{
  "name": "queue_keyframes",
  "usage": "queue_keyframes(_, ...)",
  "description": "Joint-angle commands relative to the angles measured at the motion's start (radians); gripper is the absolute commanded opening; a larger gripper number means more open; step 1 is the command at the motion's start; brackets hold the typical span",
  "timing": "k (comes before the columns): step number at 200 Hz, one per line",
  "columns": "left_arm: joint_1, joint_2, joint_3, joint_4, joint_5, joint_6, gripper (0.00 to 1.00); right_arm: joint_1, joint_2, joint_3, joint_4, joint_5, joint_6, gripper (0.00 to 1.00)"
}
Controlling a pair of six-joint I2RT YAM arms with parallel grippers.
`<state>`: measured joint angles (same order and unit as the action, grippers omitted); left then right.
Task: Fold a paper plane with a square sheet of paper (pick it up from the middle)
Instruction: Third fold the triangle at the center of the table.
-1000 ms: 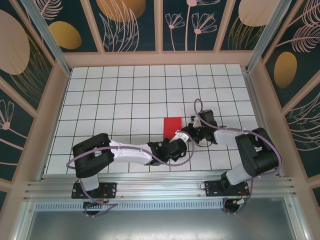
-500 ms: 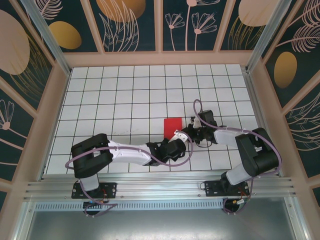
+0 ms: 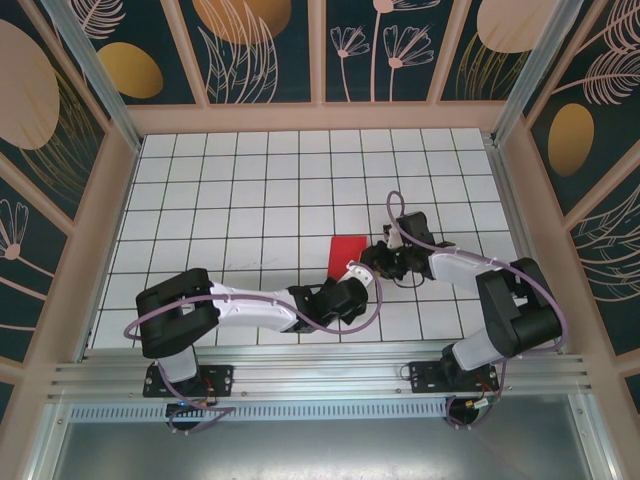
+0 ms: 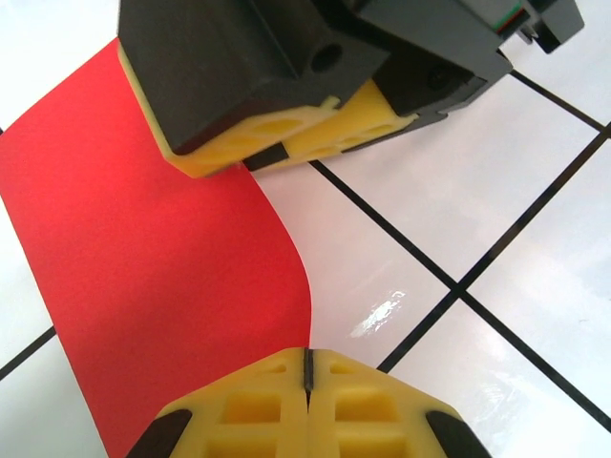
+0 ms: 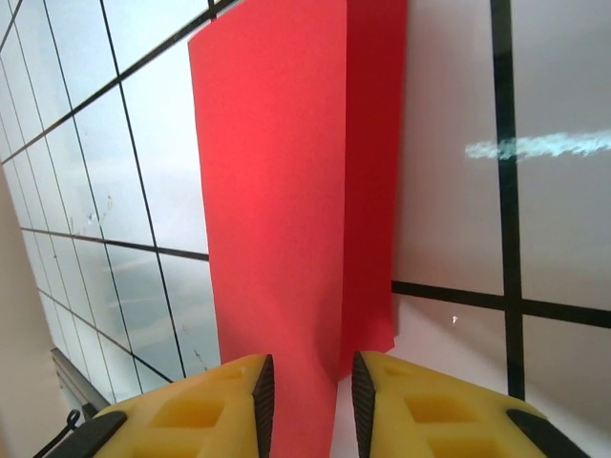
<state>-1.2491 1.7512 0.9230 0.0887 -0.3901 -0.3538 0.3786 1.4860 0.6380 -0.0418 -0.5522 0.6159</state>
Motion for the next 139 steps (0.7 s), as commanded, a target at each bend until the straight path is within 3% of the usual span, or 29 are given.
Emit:
queue_keyframes(1, 0.009, -0.031, -0.016, 0.025, 0.01, -0.004, 0.0, -0.011, -0.034, 0.046, -0.079, 0.08, -0.034, 0.32)
queue_keyframes(20, 0.014, -0.031, -0.017, 0.019, 0.018, -0.008, 0.0, -0.018, -0.065, 0.052, -0.074, 0.122, -0.025, 0.29)
queue_keyframes(66, 0.023, -0.031, -0.024, 0.028, 0.054, -0.008, 0.0, -0.004, 0.013, 0.116, -0.032, 0.005, -0.063, 0.1)
queue_keyframes(103, 0.028, -0.032, -0.026, 0.031, 0.076, -0.008, 0.0, 0.018, 0.143, 0.184, -0.054, -0.036, -0.134, 0.09)
queue_keyframes(139, 0.06, -0.068, -0.034, 0.039, 0.144, -0.037, 0.0, 0.043, 0.251, 0.273, -0.177, 0.061, -0.254, 0.09)
